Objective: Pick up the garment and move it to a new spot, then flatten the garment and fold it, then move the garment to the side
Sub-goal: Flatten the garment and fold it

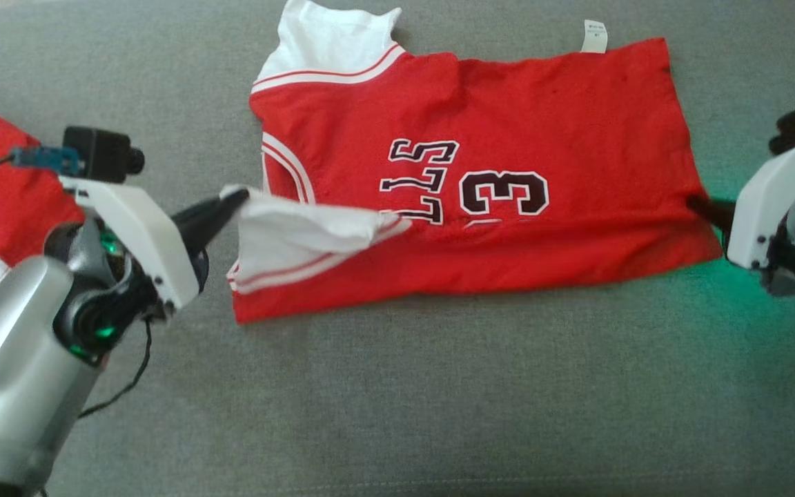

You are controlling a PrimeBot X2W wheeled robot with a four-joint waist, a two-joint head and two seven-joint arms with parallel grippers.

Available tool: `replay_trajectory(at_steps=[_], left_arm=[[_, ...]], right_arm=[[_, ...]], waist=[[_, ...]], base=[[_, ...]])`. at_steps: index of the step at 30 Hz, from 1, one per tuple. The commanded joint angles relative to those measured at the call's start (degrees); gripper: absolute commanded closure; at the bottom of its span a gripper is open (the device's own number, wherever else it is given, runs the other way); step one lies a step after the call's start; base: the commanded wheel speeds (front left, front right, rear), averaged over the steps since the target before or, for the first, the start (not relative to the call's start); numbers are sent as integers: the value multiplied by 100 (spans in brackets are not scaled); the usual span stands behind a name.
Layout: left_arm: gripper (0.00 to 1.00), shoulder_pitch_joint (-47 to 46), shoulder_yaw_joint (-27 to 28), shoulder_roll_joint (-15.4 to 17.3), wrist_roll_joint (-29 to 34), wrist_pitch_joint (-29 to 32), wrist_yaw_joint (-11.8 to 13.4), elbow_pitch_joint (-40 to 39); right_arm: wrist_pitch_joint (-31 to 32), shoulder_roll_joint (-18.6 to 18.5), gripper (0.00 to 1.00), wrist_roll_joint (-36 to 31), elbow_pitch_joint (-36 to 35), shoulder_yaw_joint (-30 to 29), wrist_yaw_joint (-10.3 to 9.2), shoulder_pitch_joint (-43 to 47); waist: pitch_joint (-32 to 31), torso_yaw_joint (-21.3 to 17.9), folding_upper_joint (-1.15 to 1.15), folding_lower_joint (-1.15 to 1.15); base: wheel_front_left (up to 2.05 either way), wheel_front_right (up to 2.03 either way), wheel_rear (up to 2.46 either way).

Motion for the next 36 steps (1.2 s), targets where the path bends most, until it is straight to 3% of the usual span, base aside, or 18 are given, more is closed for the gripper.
replay_trajectory(at_steps=[1, 2, 7, 12, 15, 21, 28, 31, 36], left_arm=[[33, -372, 280, 178, 96, -135, -12, -58], [0, -412, 275, 137, 148, -227, -14, 28], [0, -458, 304, -39, 271, -747, -30, 361], [0, -270, 569, -249, 224, -1589, -4, 506], [0, -50, 973, -547, -129, -2148, 130, 586], [0, 439, 1353, -845, -120, -3240, 266, 429], [0, 1137, 1779, -1338, 371, -3565, 443, 34], [0, 1581, 2441, -1829, 842, -3571, 629, -309], [0, 2230, 2935, -2407, 1881, -3573, 543, -691]], right_arm=[[-139, -50, 0, -40, -71, -10, -5, -135], [-215, -12, 0, -21, -31, -21, -5, -141], [-936, 79, 0, -14, -4, -75, -5, -115], [-2286, 80, 0, -139, -295, -12, -5, 116], [-3181, 73, 0, -276, -404, -55, -5, 292], [-4776, 265, 0, -856, -610, -266, -5, 750], [-5101, 627, 0, -1856, -1045, -1108, -5, 1436], [-5105, 1058, 0, -2466, -1538, -2020, -5, 1948], [-5107, 1736, 0, -3396, -2262, -2747, -5, 2815]], waist=[[8, -14, 0, -1], [8, -23, 0, -1], [-101, -41, 0, -1], [-380, -36, 0, -1], [-556, -5, 0, -1], [-849, 32, 0, -1], [-1104, 86, 0, -1], [-1158, 90, 0, -1], [-1178, 84, 0, -1]], base=[[0, 0, 0], [0, 0, 0], [0, 0, 0], [0, 0, 0], [0, 0, 0], [0, 0, 0], [0, 0, 0], [0, 0, 0], [0, 0, 0]])
